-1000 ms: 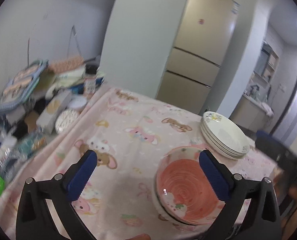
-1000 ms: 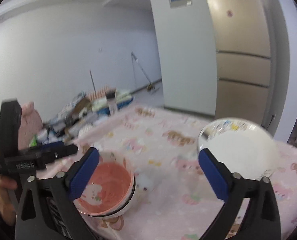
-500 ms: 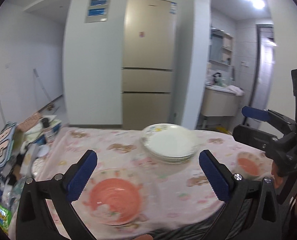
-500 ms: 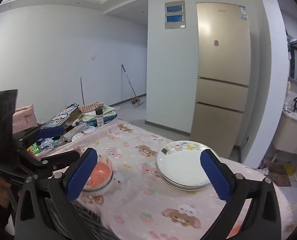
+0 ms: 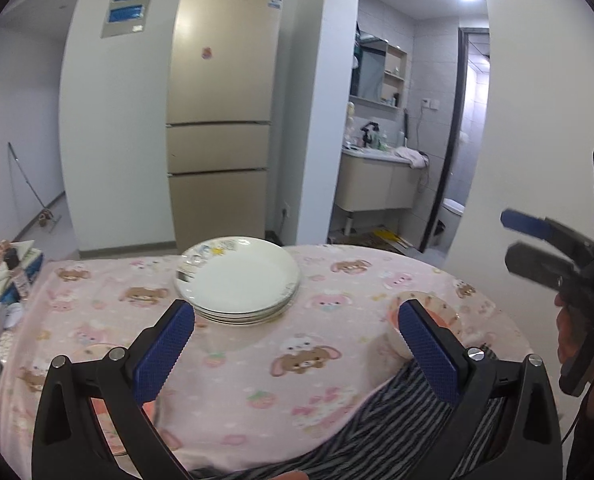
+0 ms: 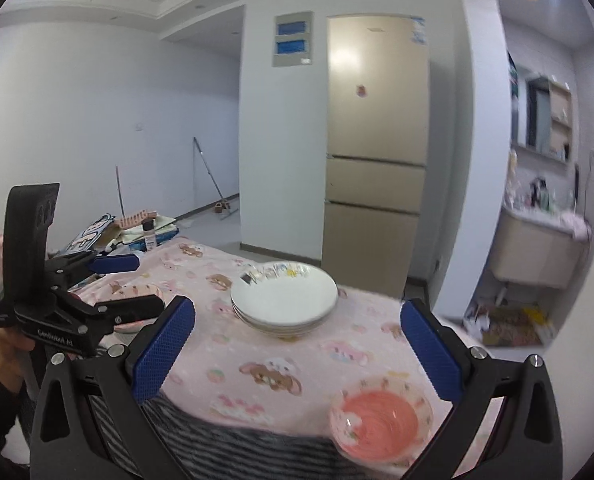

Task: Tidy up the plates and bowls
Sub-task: 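Move both open tools back toward a pink bowl on the cloth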

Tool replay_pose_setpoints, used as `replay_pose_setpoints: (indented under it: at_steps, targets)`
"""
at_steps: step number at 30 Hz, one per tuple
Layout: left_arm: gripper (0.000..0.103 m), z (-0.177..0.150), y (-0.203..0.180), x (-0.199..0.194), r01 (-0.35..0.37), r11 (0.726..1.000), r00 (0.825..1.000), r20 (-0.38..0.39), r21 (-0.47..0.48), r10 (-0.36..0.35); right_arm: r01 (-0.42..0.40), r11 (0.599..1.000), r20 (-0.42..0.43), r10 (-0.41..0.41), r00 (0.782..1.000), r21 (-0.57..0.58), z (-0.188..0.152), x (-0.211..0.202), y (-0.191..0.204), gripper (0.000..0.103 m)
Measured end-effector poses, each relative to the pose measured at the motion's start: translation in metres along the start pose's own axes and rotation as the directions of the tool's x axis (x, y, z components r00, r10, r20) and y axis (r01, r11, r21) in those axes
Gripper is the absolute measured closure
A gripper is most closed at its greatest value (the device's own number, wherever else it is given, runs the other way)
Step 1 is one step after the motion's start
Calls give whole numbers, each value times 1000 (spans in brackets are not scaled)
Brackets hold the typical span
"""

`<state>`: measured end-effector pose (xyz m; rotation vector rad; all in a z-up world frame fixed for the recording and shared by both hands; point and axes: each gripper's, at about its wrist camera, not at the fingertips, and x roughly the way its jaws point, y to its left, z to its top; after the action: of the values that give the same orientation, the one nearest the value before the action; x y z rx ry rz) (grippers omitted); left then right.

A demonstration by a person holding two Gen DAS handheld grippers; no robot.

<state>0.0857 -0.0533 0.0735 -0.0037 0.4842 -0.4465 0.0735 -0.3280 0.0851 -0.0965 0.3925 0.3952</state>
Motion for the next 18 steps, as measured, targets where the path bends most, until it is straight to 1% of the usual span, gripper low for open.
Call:
replay_pose_setpoints:
  at_steps: [4, 8, 13, 15, 18]
  targets:
    - [0, 1, -19, 17, 18, 1000, 999, -37, 10, -18, 66, 997, -46, -65, 997, 31, -18, 1, -24, 0]
    - [0, 2, -33, 29, 45, 999, 998, -53, 13, -44, 77, 994, -56, -73, 996, 74, -31, -7, -44, 0]
    - [0, 4, -54, 49, 64, 997, 994, -91, 49, -60, 91, 990, -64, -85, 994, 111, -41, -16, -56, 0]
    - [0, 4, -61, 55, 73, 996, 992, -105, 59, -67, 111, 987, -76, -102, 992, 120, -44, -15, -60, 0]
    - [0, 6, -74, 65, 105, 992, 987, -130, 67, -96, 133, 981, -104, -119, 987, 143, -52, -12, -69, 0]
